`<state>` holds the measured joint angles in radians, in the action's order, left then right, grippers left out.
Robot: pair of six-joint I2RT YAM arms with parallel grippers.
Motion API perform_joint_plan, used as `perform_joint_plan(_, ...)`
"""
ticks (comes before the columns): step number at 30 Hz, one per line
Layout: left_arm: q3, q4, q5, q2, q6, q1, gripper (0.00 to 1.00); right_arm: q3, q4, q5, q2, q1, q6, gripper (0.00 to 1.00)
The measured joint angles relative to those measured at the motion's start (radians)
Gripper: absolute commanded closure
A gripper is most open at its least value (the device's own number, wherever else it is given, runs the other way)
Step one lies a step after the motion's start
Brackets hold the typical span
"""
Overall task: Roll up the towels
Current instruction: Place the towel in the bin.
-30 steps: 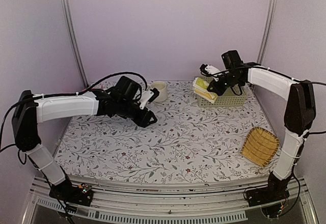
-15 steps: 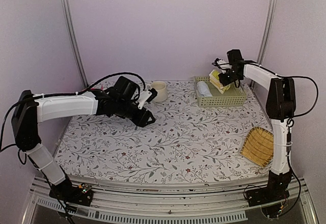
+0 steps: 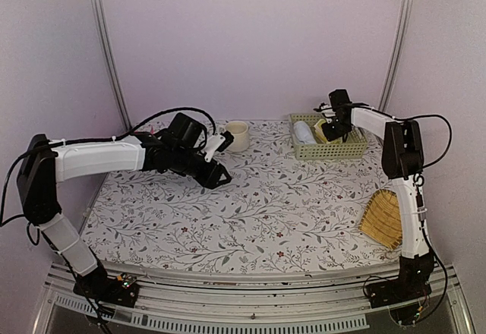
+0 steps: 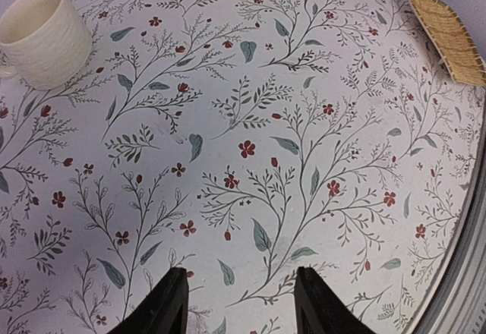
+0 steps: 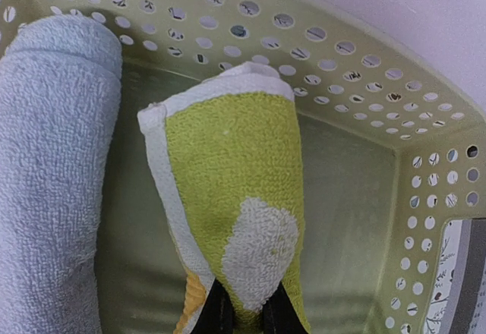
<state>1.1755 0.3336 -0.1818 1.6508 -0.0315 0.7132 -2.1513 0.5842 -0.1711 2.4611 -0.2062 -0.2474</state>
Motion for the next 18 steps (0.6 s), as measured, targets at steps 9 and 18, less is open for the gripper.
perform_joint_plan(9, 0.0, 0.0, -0.021, 0.004, -0.003, -0.001, 0.5, -0.001, 0.0, -0.06, 0.031, -0.034, 0.05, 0.92)
perform_joint_plan(18, 0.0, 0.001, -0.029, 0.012, -0.006, -0.002, 0.51, -0.016, 0.0, -0.072, 0.048, -0.09, 0.077, 0.56)
